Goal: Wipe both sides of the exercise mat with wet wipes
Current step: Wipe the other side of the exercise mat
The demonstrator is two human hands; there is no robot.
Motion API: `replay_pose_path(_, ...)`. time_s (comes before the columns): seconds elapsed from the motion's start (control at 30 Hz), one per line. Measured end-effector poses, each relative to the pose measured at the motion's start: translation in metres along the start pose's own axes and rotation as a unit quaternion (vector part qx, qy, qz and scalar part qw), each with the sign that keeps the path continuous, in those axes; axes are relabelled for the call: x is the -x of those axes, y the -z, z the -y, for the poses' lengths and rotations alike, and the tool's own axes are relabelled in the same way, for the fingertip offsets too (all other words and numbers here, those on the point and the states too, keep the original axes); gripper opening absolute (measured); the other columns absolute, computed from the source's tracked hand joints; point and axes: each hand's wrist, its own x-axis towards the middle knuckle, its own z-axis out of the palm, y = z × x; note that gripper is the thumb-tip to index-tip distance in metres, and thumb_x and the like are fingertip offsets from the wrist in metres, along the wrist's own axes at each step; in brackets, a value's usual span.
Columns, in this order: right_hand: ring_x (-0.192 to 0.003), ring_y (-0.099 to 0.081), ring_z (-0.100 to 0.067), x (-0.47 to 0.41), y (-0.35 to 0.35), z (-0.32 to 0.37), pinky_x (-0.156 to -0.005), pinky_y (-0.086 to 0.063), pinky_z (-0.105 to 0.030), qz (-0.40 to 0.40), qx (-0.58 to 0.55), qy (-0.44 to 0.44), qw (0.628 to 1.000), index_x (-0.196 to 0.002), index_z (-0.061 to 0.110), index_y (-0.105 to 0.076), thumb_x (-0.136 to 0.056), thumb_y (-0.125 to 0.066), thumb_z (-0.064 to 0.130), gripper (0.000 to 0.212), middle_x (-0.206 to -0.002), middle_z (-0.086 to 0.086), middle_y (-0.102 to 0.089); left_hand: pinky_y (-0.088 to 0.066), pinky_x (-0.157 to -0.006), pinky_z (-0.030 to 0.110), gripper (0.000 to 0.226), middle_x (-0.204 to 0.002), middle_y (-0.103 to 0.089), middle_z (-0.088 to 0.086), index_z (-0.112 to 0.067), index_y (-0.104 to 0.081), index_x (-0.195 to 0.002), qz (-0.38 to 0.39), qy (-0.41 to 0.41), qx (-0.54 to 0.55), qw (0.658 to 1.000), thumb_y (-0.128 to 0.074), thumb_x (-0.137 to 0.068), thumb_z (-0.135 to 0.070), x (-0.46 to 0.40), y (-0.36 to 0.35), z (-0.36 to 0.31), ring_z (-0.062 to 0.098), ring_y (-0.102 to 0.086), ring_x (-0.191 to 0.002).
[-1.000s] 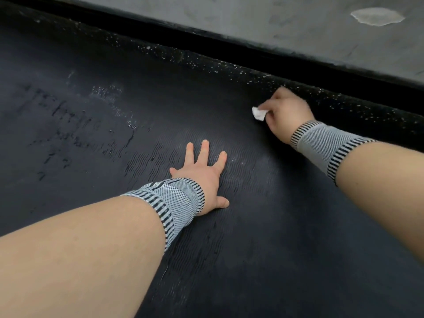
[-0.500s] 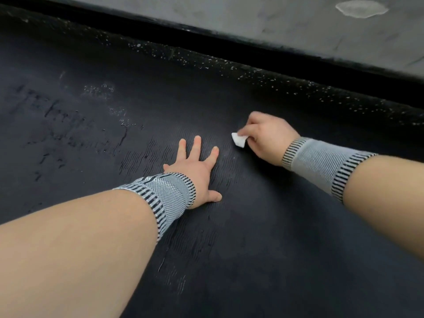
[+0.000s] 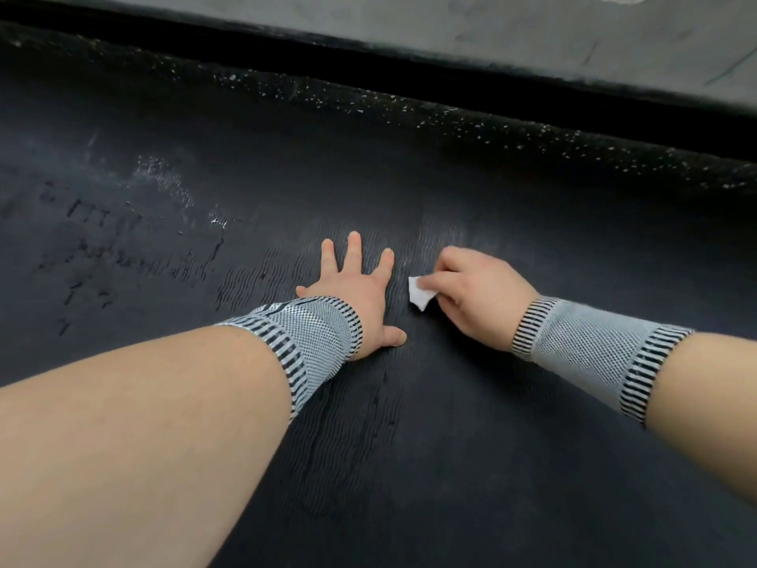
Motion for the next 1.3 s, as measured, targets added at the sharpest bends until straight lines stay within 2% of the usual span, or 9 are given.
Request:
replay_pose_path(0.13,-0.096,-0.058,-0.032,-0.041,0.012,-0.039,-0.077,-0.046,-0.037,-0.029,0.064,-0.102,0.992,-0.110,0.015,-0.069,-0.089,-0.054,0.014,0.026,-0.106,-0.011,-0.057,-0.029,-0.112,0.063,0.114,-0.158,0.031,0.007,-0.034,0.015,-0.153,-0.001,-0.005,0.001,1.000,-0.066,-0.079,-0.064,-0.001,0.001,0.001,0.040,0.022,-0.146)
replay_pose_path(0.27,-0.100,-0.055,-0.030,-0.060,0.015,-0.055,-0.080,-0.041,-0.033,-0.074,0.090,-0.227,0.967,-0.115,0.016,-0.065,-0.093,-0.048,0.019,0.028,-0.111,-0.008,-0.054,-0.026,-0.113,0.063,0.114,-0.158,0.030,0.009,-0.033,0.015,-0.154,-0.004,-0.011,-0.007,1.000,-0.066,-0.080,-0.064,-0.003,0.001,0.001,0.042,0.021,-0.145)
replay_pose_path(0.37,-0.099,-0.055,-0.032,-0.036,-0.002,-0.021,-0.079,-0.044,-0.036,-0.066,0.074,-0.193,0.976,-0.111,0.013,-0.066,-0.091,-0.047,0.017,0.028,-0.108,-0.010,-0.055,-0.025,-0.114,0.062,0.114,-0.158,0.029,0.011,-0.032,0.015,-0.154,-0.012,-0.014,-0.013,1.000,-0.065,-0.080,-0.065,-0.004,0.000,0.002,0.044,0.021,-0.145)
replay_pose_path(0.57,-0.067,-0.059,-0.030,0.023,-0.014,0.031,-0.053,-0.050,-0.034,-0.014,0.004,-0.058,0.998,-0.090,0.011,-0.072,-0.081,-0.039,0.021,0.035,-0.080,-0.009,-0.058,-0.024,-0.114,0.063,0.114,-0.159,0.027,0.012,-0.031,0.014,-0.154,-0.020,-0.022,-0.006,1.000,-0.065,-0.080,-0.065,-0.005,0.000,0.002,0.045,0.020,-0.145)
replay_pose_path(0.7,-0.097,-0.058,-0.032,-0.013,-0.004,0.004,-0.079,-0.048,-0.038,-0.039,0.067,-0.158,0.984,-0.112,0.015,-0.066,-0.090,-0.049,0.015,0.027,-0.107,-0.010,-0.057,-0.024,-0.113,0.064,0.113,-0.160,0.025,0.013,-0.029,0.014,-0.155,-0.021,-0.022,-0.016,0.999,-0.064,-0.081,-0.065,0.001,0.004,-0.001,0.045,0.017,-0.145)
replay_pose_path(0.83,-0.101,-0.055,-0.028,-0.033,-0.005,0.003,-0.078,-0.040,-0.032,-0.079,0.090,-0.279,0.953,-0.114,0.018,-0.061,-0.093,-0.045,0.018,0.026,-0.112,-0.006,-0.053,-0.018,-0.116,0.062,0.112,-0.161,0.020,0.015,-0.029,0.011,-0.156,-0.032,-0.026,-0.024,0.999,-0.063,-0.080,-0.067,0.004,0.005,-0.001,0.047,0.014,-0.146)
replay_pose_path(1.0,-0.090,-0.058,-0.034,0.013,-0.029,0.060,-0.075,-0.046,-0.037,-0.073,0.065,-0.203,0.974,-0.105,0.012,-0.067,-0.087,-0.050,0.015,0.025,-0.102,-0.011,-0.057,-0.003,-0.122,0.050,0.104,-0.162,0.011,0.017,-0.022,0.003,-0.157,-0.054,-0.087,-0.053,0.993,-0.059,-0.085,-0.064,0.014,0.001,0.012,0.040,0.010,-0.148)
replay_pose_path(1.13,-0.065,-0.060,-0.030,0.055,-0.034,0.096,-0.054,-0.048,-0.030,-0.025,0.013,-0.096,0.995,-0.083,0.010,-0.070,-0.079,-0.051,0.016,0.020,-0.080,-0.008,-0.059,-0.017,-0.120,0.050,0.106,-0.164,0.011,0.006,-0.027,-0.002,-0.157,-0.048,-0.147,-0.071,0.985,-0.065,-0.080,-0.062,0.023,-0.012,0.042,0.031,0.008,-0.150)
replay_pose_path(1.3,-0.096,-0.057,-0.031,0.021,-0.023,0.068,-0.078,-0.045,-0.036,-0.025,0.075,-0.212,0.974,-0.111,0.015,-0.065,-0.091,-0.049,0.016,0.025,-0.108,-0.009,-0.055,-0.018,-0.121,0.049,0.101,-0.164,0.008,0.004,-0.026,-0.003,-0.157,-0.071,-0.182,-0.140,0.971,-0.062,-0.084,-0.061,0.038,-0.032,0.063,0.026,0.006,-0.151)
